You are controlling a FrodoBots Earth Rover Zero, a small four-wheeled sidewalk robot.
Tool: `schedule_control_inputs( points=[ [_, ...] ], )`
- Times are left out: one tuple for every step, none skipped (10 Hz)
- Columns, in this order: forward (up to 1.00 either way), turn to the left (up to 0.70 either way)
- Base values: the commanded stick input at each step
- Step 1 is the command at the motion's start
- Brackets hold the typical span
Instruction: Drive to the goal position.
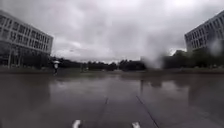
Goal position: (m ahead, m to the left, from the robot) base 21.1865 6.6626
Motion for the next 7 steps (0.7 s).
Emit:
schedule_control_inputs(
  points=[
    [0.70, 0.00],
    [0.70, 0.00],
    [0.70, 0.00],
    [0.70, 0.00],
    [0.70, 0.00],
    [0.70, 0.00],
    [0.70, 0.00]
  ],
)
